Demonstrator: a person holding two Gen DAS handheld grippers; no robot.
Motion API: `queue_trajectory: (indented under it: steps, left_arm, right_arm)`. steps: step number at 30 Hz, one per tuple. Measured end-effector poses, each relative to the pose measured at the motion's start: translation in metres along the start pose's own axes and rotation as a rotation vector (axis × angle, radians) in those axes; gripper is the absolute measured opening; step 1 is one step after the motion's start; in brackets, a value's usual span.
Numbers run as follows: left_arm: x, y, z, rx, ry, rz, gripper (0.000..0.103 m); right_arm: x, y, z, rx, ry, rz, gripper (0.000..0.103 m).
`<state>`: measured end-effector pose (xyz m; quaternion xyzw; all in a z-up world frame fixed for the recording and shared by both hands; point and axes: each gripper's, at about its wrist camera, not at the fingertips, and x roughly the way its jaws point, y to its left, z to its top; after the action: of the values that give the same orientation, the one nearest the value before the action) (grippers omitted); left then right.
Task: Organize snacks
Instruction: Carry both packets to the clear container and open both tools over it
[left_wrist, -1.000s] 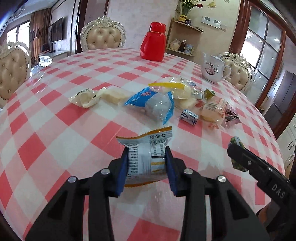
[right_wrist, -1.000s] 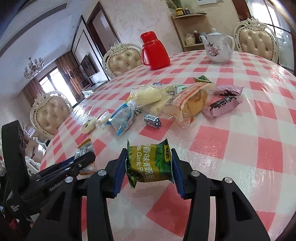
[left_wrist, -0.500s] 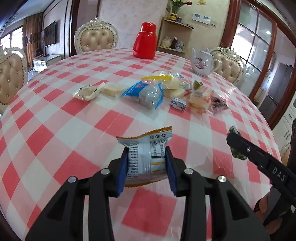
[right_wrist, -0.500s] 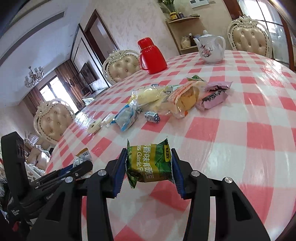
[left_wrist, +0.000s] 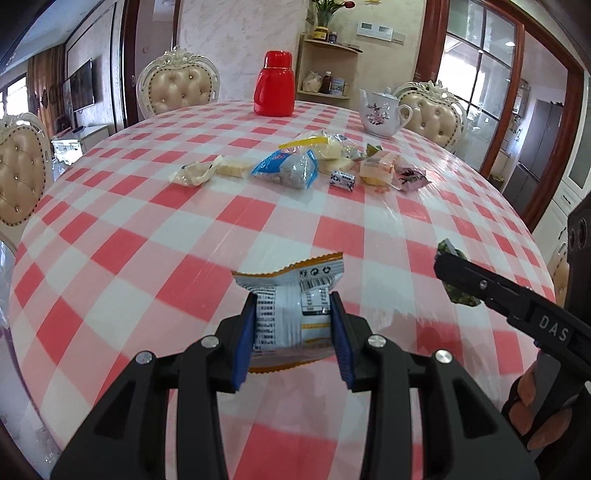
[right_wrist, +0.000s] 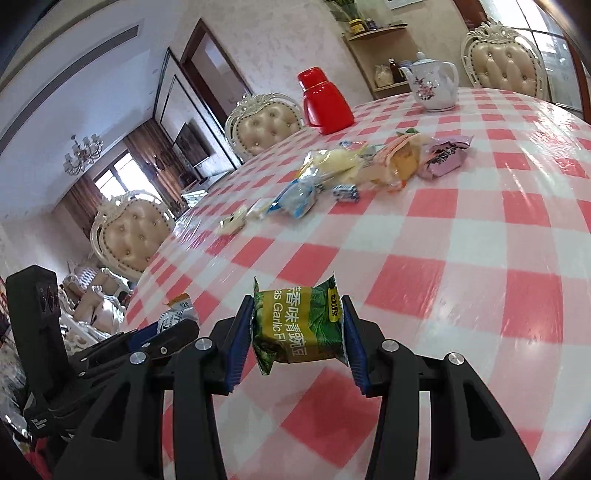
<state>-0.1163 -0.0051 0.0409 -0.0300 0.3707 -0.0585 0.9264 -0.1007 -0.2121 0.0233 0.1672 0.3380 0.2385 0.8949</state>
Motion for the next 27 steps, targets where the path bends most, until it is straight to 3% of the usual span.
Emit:
queue_trajectory:
  steps: [12,27]
  left_arm:
    - [-0.044,0.021,-0.043,0.025,0.01,-0.022,0.038]
    - [-0.099,0.102,-0.082,-0.03,0.012,0.032,0.038]
  right_arm:
    - [-0.005,0.053,-0.035,-0.096,0.059,0.019,0.046]
    - [0.006,0.152,-0.072,-0.294,0.143,0.096,0.046]
